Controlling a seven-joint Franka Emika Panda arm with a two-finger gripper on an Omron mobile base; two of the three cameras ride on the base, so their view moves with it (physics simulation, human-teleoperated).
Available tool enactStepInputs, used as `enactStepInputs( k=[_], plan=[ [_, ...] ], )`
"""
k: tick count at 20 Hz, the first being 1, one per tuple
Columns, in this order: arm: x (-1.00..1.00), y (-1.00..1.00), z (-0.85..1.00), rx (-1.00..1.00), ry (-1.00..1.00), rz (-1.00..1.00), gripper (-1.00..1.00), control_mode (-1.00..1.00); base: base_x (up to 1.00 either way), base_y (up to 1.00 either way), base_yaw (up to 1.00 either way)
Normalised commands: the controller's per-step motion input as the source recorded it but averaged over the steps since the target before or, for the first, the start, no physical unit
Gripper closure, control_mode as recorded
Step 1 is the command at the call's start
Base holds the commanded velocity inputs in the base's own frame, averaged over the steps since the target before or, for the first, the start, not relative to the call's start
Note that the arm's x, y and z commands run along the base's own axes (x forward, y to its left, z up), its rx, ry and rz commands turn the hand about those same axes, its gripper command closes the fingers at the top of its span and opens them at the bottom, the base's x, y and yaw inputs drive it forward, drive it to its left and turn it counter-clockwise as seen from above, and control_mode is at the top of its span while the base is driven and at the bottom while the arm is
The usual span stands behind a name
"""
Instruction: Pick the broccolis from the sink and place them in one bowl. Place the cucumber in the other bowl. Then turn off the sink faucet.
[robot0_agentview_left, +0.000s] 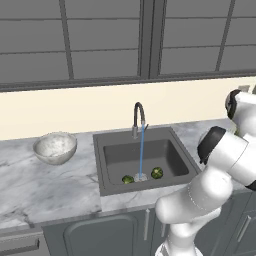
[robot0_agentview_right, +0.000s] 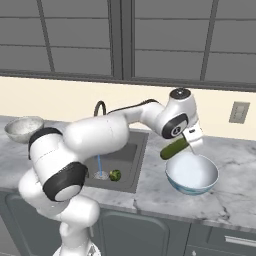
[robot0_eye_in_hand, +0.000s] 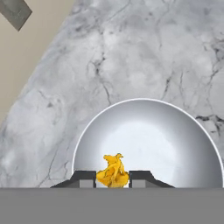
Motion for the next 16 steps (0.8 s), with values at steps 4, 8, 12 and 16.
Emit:
enactStepInputs(
  k=[4, 8, 12, 16],
  plan=[
    [0.0, -0.5, -0.26, 0.08, 0.01, 0.0, 1.0, -1.0, 0.0, 0.0, 0.0],
    [0.04, -0.23, -0.39, 0.06, 0.0, 0.0, 1.0, -1.0, 0.0, 0.0, 0.0],
    [0.01, 0.0, -0.41, 0.02, 0.0, 0.0, 1.0, -1.0, 0.0, 0.0, 0.0],
    [0.02, 0.0, -0.33, 0.0, 0.0, -0.04, 1.0, -1.0, 0.0, 0.0, 0.0]
  ],
)
